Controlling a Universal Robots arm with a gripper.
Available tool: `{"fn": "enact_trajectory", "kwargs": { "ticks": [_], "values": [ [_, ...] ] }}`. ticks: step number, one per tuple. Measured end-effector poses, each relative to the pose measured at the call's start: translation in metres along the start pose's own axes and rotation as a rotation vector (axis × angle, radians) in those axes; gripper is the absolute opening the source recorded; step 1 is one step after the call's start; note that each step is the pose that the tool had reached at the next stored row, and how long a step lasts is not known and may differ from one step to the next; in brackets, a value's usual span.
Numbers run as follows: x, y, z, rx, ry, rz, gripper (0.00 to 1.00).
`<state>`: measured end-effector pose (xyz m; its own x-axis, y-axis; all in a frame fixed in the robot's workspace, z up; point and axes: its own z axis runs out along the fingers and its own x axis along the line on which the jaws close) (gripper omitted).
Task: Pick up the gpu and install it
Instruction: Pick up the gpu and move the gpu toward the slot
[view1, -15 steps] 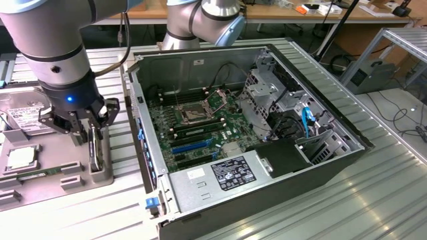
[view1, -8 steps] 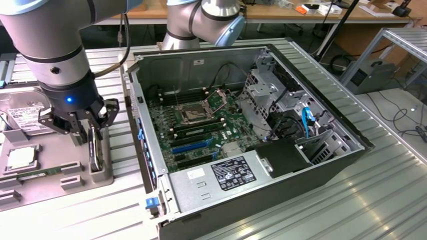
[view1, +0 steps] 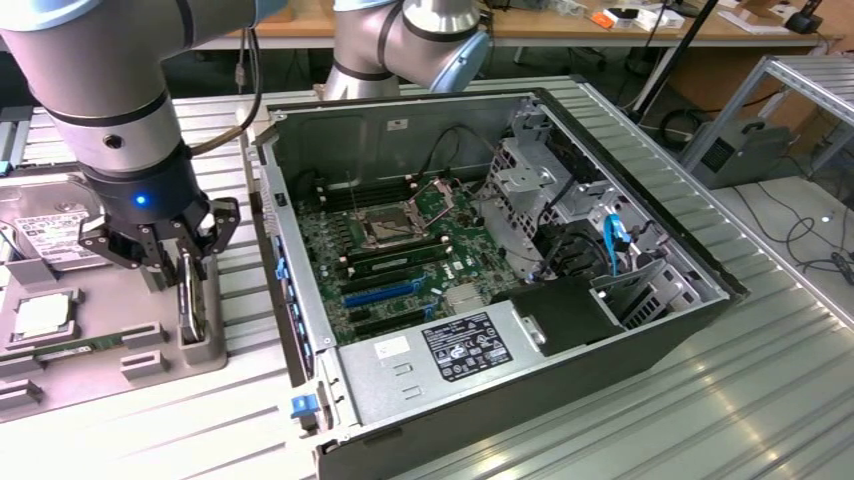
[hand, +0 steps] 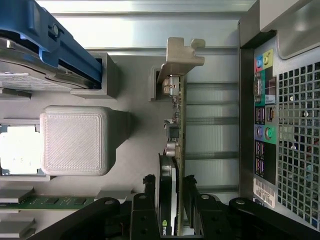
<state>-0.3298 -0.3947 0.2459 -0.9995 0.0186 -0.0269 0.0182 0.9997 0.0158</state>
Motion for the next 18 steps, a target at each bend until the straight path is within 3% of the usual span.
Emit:
{"fn": "enact_trajectory", "kwargs": {
  "ticks": [4, 5, 18],
  "values": [
    [0.0, 0.0, 0.0, 0.0, 0.0001, 0.0, 0.35],
    [0.0, 0.0, 0.0, 0.0, 0.0, 0.0, 0.27],
    [-0.0001, 0.0001, -0.0031, 0.0, 0.0, 0.0, 0.27]
  ]
}}
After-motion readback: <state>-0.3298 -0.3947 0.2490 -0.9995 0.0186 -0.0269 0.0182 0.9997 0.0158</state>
